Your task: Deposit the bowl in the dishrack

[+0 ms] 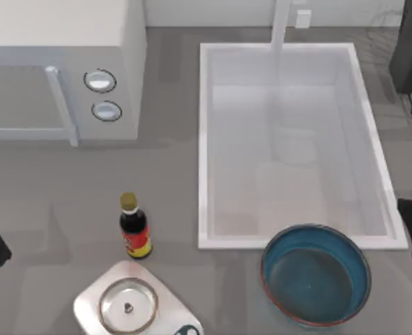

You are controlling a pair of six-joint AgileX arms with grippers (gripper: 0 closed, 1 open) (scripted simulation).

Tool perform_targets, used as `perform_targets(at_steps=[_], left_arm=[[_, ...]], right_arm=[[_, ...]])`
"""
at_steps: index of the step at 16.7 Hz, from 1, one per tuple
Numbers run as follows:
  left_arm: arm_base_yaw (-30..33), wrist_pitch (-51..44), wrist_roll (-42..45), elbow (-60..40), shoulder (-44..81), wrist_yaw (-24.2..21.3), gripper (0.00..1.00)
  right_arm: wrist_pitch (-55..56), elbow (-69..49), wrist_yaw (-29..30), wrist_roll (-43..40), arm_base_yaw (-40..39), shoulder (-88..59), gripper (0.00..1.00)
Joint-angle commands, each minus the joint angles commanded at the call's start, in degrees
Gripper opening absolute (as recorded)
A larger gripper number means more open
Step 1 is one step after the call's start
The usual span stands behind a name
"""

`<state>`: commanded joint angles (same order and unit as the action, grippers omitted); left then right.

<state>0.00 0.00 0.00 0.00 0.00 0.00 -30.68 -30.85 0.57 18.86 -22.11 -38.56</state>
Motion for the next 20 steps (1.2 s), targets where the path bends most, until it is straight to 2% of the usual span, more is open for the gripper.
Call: perform_targets(at_steps=[4,9,13,20], left_arm=[[0.0,0.0,0.0,0.0,0.0,0.0,1.0],[0.0,0.0,0.0,0.0,0.0,0.0,1.0],[0.0,0.0,0.0,0.0,0.0,0.0,1.0],[0.0,0.0,0.0,0.0,0.0,0.0,1.0]], right_arm=[[-16.5,-14.8,-0.6,6.8,-6.2,-23.5,1.0],[-32.1,-30.0,-0.9,10.9,-8.4,-44.2,1.0],[-37.2,-35.8,-0.6,11.6,-7.9,-50.1,1.0],[-36.4,-35.1,-0.6,11.6,-7.9,-50.4,1.0]])
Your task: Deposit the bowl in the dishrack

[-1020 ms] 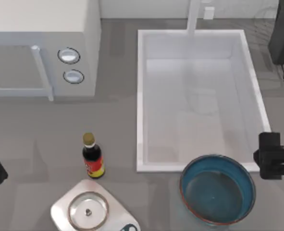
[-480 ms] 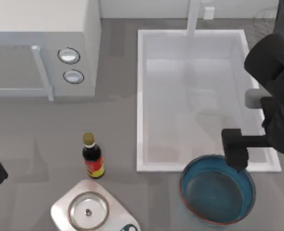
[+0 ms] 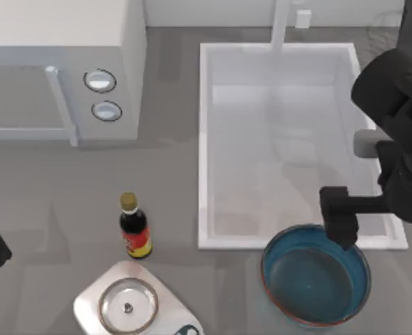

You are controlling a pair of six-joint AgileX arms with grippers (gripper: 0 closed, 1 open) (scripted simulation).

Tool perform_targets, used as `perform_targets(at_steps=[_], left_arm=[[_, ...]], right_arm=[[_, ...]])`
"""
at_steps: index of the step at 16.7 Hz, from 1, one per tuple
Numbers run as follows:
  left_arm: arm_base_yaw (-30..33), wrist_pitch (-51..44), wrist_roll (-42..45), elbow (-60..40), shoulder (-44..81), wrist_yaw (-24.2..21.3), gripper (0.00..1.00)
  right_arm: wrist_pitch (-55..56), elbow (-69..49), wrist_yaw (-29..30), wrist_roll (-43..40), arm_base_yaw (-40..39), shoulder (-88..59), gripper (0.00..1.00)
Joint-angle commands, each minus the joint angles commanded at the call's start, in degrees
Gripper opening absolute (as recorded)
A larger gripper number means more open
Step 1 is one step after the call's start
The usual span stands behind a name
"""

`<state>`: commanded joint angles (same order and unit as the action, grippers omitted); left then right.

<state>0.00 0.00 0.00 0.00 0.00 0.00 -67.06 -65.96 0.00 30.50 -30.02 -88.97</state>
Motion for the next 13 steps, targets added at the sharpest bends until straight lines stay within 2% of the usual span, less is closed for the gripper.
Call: perform_targets(at_steps=[8,13], left_arm=[[0.0,0.0,0.0,0.0,0.0,0.0,1.0],[0.0,0.0,0.0,0.0,0.0,0.0,1.0]], right_arm=[[19.5,12.6,0.0,0.3,-0.1,-6.4,1.0],[22.8,15.1,0.0,0.3,-0.1,-7.7,1.0]])
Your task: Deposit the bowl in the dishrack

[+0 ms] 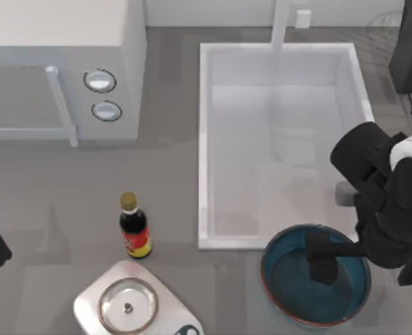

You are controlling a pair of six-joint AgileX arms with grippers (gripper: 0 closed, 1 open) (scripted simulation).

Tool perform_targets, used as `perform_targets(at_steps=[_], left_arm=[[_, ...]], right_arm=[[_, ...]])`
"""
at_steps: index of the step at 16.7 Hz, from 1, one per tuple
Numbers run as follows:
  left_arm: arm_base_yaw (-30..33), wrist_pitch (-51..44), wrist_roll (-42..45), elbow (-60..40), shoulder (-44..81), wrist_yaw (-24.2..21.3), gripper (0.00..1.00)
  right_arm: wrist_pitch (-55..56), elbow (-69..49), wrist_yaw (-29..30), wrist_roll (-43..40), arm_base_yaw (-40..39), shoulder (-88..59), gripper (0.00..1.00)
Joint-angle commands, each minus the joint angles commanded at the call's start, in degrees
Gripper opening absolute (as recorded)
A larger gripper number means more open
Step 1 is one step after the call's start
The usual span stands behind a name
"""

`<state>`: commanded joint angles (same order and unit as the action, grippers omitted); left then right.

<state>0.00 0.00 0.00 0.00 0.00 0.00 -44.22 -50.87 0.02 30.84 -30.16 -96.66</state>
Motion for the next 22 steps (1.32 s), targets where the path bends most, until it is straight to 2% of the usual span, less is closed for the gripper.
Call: perform_targets(at_steps=[1,14,22], left_arm=[[0.0,0.0,0.0,0.0,0.0,0.0,1.0],[0.0,0.0,0.0,0.0,0.0,0.0,1.0],[0.0,0.0,0.0,0.0,0.0,0.0,1.0]], right_arm=[[0.0,0.0,0.0,0.0,0.0,0.0,1.0],[0.0,0.0,0.0,0.0,0.0,0.0,0.02],[0.0,0.0,0.0,0.0,0.0,0.0,0.0]])
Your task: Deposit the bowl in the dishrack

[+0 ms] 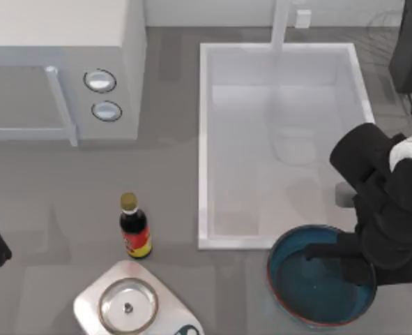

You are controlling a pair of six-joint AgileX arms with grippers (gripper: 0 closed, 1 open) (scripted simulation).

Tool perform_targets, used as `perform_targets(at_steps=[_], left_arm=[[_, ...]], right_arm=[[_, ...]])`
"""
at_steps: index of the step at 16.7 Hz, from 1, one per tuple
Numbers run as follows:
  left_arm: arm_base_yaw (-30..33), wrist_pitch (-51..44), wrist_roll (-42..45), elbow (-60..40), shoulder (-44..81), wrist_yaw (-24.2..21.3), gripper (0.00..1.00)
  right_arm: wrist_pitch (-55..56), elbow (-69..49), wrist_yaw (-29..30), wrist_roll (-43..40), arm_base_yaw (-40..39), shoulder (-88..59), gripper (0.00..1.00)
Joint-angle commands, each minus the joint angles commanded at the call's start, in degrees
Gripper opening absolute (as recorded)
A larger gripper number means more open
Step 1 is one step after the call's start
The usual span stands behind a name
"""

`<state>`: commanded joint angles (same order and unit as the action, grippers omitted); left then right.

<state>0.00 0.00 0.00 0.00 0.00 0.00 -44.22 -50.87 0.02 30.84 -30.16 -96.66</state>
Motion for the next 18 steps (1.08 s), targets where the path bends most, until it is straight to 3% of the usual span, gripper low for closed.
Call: perform_targets(at_steps=[6,14,18], left_arm=[[0.0,0.0,0.0,0.0,0.0,0.0,1.0],[0.0,0.0,0.0,0.0,0.0,0.0,1.0],[0.0,0.0,0.0,0.0,0.0,0.0,1.0]], right_arm=[[-6.7,-6.5,0.0,0.1,-0.2,0.4,0.0],[-38.5,-32.3,0.0,-0.3,0.1,4.3,0.0],[-46.3,-39.7,0.0,-0.7,0.5,6.5,0.0]])
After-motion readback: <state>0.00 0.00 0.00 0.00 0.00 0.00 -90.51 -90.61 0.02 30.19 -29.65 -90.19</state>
